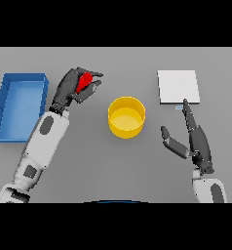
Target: Pick up the red beaker and tilt it to pour out 1 green nut into yellow bowl. Pick up the yellow bowl and place it on the metallic measuring scale.
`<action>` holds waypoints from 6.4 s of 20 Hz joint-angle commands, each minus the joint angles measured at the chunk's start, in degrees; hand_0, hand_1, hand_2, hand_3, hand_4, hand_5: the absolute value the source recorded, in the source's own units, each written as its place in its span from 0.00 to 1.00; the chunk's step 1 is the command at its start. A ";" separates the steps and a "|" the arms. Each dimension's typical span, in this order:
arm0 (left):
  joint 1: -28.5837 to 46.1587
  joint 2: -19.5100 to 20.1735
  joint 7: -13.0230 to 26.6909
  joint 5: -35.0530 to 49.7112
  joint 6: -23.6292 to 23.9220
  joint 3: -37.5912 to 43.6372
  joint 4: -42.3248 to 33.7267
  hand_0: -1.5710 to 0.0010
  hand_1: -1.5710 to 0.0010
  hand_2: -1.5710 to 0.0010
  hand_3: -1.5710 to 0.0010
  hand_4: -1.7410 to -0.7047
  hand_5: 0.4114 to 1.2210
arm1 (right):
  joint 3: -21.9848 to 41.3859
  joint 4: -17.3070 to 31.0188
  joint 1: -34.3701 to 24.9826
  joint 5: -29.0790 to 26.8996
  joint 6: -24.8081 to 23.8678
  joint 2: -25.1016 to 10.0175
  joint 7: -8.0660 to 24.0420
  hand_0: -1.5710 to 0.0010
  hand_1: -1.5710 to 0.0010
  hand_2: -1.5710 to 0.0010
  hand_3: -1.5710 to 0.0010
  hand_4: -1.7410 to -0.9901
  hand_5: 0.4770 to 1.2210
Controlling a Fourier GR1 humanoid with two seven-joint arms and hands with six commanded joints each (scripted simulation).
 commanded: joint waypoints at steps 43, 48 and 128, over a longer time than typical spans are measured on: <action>-39.93 5.02 -3.02 -47.86 -20.78 -64.31 19.94 0.00 0.00 0.00 0.00 0.01 1.00 | 0.21 -1.13 1.21 1.65 -2.06 1.03 -0.59 1.00 1.00 1.00 1.00 0.78 0.21; -43.34 3.88 -3.98 -48.89 -21.13 -68.34 20.74 0.00 0.00 0.00 0.00 0.02 1.00 | 0.01 -0.33 1.49 1.63 -2.33 1.21 -1.20 1.00 1.00 1.00 1.00 0.79 0.21; 1.15 44.23 24.20 43.62 14.07 -28.53 -5.21 1.00 1.00 1.00 1.00 0.99 0.32 | 18.81 7.65 -22.96 26.91 15.37 -18.09 -1.88 1.00 1.00 1.00 1.00 0.68 0.30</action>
